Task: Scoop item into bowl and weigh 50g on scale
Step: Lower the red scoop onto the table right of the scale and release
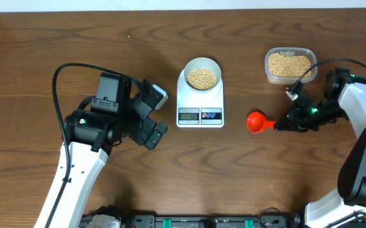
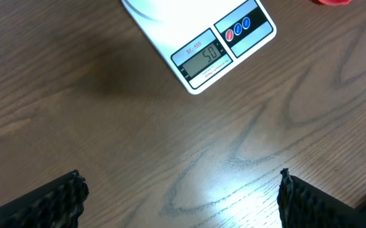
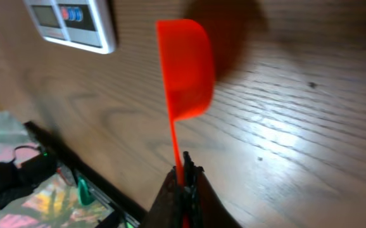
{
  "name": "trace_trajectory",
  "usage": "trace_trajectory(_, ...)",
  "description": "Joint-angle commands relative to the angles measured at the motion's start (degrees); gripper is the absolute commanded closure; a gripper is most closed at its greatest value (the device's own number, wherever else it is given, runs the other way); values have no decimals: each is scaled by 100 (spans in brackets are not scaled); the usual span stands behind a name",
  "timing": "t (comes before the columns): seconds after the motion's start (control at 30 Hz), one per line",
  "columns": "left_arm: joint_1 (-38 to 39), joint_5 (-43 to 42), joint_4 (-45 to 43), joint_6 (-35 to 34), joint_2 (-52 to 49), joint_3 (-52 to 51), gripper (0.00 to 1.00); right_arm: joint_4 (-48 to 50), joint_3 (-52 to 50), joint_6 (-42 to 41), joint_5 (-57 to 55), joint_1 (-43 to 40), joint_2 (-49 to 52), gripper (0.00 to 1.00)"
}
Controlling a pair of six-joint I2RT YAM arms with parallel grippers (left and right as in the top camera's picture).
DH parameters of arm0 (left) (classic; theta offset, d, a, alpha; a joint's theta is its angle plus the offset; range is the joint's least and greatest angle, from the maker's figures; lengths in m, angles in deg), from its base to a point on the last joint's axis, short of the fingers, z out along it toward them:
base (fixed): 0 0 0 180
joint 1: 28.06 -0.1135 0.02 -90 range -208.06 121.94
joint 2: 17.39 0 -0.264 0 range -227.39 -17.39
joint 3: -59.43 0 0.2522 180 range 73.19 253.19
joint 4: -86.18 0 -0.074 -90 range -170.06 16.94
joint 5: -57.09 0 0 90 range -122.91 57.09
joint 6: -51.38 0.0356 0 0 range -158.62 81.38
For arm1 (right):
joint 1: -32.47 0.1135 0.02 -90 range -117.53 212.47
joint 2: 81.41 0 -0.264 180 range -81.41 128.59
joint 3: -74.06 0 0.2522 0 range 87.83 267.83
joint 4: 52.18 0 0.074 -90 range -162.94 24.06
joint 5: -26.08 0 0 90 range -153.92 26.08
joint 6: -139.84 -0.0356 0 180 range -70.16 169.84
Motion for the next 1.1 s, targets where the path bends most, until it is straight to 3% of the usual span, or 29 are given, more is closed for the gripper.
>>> trace_trajectory(0.0,2,22,13,98,-26,13,2,122,-35,-645,-730,-28,-24,83)
trace_trajectory(0.1,2,22,15,98,-26,13,2,267,-35,-868,-960,-28,-24,73)
trace_trajectory(0.33,2,22,13,98,-26,13,2,595,-35,-1097,-1237,-28,-24,62)
trace_trajectory(0.67,2,22,13,98,-26,13,2,643,-35,-1279,-1718,-26,-24,34)
trace_trajectory(1.07,2,22,13,98,-26,13,2,800,205,-1283,-1978,-26,-26,21)
